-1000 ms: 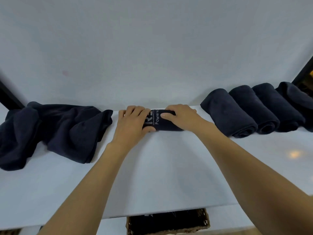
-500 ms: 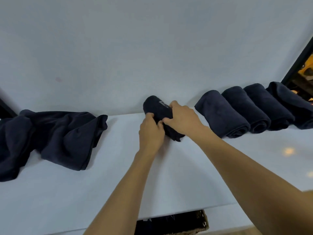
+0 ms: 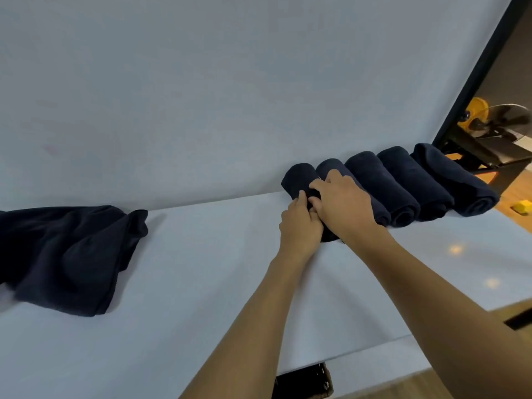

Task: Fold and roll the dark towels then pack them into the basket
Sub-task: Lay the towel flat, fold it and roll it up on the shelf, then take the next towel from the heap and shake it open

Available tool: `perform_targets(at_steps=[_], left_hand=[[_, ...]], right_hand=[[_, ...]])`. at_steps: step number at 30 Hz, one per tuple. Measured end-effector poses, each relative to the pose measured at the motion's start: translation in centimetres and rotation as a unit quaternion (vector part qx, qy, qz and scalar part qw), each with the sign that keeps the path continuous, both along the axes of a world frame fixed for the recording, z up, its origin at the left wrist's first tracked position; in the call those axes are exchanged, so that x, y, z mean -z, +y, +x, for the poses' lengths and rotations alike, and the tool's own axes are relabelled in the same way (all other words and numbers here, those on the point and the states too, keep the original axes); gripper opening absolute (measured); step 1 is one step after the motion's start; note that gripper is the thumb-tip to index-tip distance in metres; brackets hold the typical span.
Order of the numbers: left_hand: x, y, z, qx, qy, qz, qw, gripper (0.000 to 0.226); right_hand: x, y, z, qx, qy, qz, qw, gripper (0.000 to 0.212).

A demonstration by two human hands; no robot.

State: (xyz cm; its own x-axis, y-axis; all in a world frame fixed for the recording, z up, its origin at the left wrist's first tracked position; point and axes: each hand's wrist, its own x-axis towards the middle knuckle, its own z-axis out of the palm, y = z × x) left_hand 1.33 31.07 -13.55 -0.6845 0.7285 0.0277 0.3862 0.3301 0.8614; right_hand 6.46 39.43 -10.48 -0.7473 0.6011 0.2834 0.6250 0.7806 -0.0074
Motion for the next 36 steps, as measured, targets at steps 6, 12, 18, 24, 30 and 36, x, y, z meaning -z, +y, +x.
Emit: perform_targets(at_steps=[6, 12, 18, 24, 30, 36], left_hand=[[-0.3, -1.3, -1.1, 0.049, 0.021, -0.035, 0.998, 0.050], [-0.6, -2.8, -1.3, 0.036, 0.044, -0.024, 0.998, 0.033], [-2.4, -7.2, -2.3, 0.005, 0.103, -0.032, 0.994, 0.047], [-4.2, -18.0, -7.8, -0.224, 0.311, -0.205, 0.901, 0.044], [-0.9, -27.1, -9.5, -0.284, 0.281, -0.415, 0.817, 0.032], [-2.4, -29.9, -10.4, -0.281, 0.213, -0.190, 0.916, 0.012]], right_hand=[[-0.8, -0.5, -0.5, 0.013, -0.017, -0.006, 1.000, 0.029], [-1.2, -2.6, -1.9, 0.007, -0.009, 0.015, 1.000, 0.026], [-1.6, -5.9, -3.6, -0.053, 0.011, 0.005, 0.999, 0.028], [-1.6, -14.7, -7.3, -0.274, 0.101, -0.197, 0.936, 0.037], [0.3, -22.6, -12.2, -0.387, 0.038, -0.283, 0.877, 0.037], [1.5, -25.0, -13.8, -0.446, 0.014, -0.233, 0.864, 0.033]])
